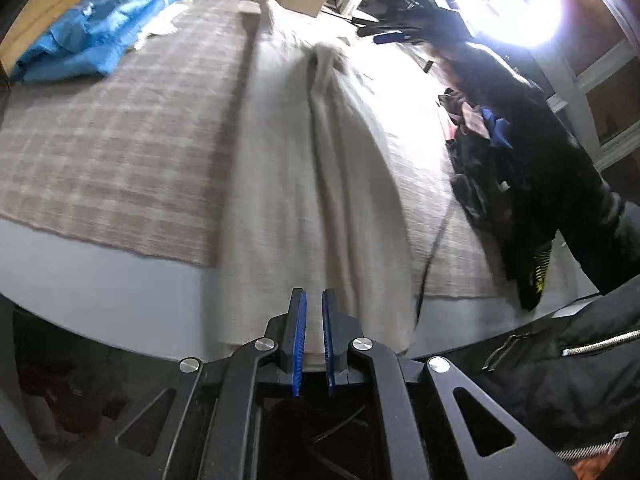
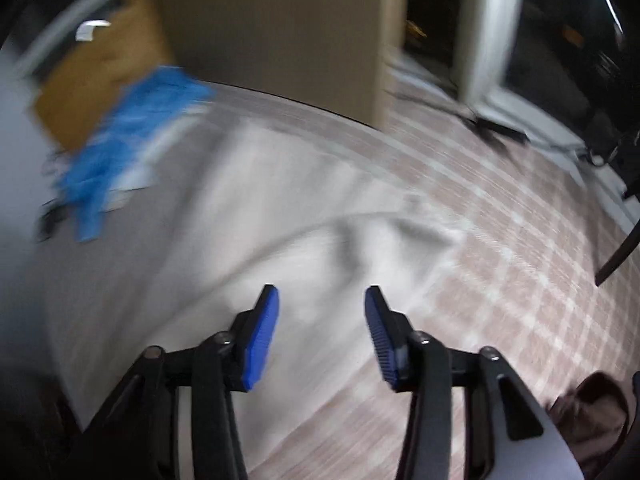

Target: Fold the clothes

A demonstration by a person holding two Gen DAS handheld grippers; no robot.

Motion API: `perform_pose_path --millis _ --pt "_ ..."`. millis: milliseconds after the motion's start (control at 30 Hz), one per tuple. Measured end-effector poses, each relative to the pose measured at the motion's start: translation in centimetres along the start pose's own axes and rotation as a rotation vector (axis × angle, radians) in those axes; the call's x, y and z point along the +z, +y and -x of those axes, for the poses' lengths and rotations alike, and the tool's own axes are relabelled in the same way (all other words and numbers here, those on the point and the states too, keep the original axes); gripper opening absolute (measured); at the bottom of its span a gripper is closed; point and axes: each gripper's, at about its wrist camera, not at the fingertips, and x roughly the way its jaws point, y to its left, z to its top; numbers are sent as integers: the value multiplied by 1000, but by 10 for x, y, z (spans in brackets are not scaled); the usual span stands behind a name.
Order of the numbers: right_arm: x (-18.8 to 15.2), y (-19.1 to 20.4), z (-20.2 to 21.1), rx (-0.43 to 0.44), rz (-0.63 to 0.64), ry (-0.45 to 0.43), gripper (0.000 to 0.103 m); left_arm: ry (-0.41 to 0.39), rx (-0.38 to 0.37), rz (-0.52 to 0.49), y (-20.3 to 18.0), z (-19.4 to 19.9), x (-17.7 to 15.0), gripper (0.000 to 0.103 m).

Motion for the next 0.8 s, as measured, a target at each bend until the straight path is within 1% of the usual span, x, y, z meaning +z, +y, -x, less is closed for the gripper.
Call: perform_pose_path --millis 33,67,133,167,267,300,333,367,467,533,567,600,700,767,800 --pt "-7 19 5 32 44 -2 40 -1 -4 -6 4 3 2 6" --pt "-13 39 3 38 87 9 38 -3 -10 -14 8 5 4 6" --pt "-18 69 -14 29 124 48 36 0 -27 -48 14 6 8 6" --pt "-19 77 -24 27 126 62 31 4 -37 -71 16 6 10 6" --pt "-21 101 -64 -68 129 95 30 24 -70 -142 27 9 13 6" --pt "-21 111 -64 -123 156 80 30 32 -83 -165 32 10 13 6" --pt "-20 117 -62 -158 159 93 30 41 -96 -189 36 12 14 6" --pt "-20 120 -52 -178 132 104 30 50 -108 -213 41 14 15 6" --pt "-36 118 8 -95 -24 57 31 76 -146 -284 54 18 17 6" --pt "-62 118 54 -89 -118 9 36 96 -166 -327 62 19 17 9" --pt "-80 121 74 -109 -154 -15 43 107 -171 -344 66 18 17 10" --pt "-99 123 93 -129 -190 -37 46 119 -177 -362 69 17 16 11" --pt "-177 138 117 -147 -322 -24 46 176 -225 -374 71 -2 14 11" --pt "-212 152 106 -140 -372 10 46 210 -235 -369 67 -18 14 13" --pt "-229 159 101 -136 -396 27 46 225 -237 -368 65 -24 13 18"
